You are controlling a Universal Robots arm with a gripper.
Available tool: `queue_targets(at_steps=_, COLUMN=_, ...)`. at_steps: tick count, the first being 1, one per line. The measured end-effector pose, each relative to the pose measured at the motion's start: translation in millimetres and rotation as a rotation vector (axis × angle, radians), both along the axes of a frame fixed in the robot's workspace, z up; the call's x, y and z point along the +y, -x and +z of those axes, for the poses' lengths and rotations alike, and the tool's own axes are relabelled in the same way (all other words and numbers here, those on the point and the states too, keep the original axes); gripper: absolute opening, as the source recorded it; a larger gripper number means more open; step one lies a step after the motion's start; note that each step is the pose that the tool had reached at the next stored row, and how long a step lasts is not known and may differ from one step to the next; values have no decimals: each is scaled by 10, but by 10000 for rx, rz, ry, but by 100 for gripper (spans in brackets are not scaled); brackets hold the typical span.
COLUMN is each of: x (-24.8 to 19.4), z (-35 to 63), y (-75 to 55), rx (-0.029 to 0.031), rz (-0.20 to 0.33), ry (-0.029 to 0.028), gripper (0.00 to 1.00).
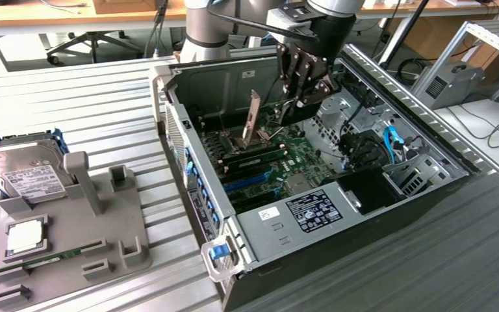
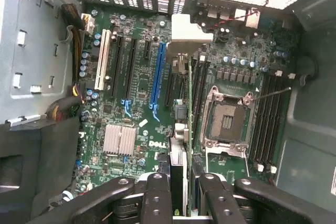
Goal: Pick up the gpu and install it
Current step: 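Insert the gpu into the slot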
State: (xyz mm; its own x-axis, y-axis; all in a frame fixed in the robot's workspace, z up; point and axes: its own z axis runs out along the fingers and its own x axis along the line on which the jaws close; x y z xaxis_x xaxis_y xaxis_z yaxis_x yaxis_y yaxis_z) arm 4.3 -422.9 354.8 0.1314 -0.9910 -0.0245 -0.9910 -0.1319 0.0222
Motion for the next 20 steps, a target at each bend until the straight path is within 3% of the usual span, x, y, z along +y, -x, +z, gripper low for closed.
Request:
queue_targets(at_steps=8, x=0, z=-33, y=0, rx=1, rz=-1214, ry=17, gripper=26)
queue_targets(at_steps=20, x=-13, z=-35, y=0, rx=0, rz=-1256, ry=15, gripper=26)
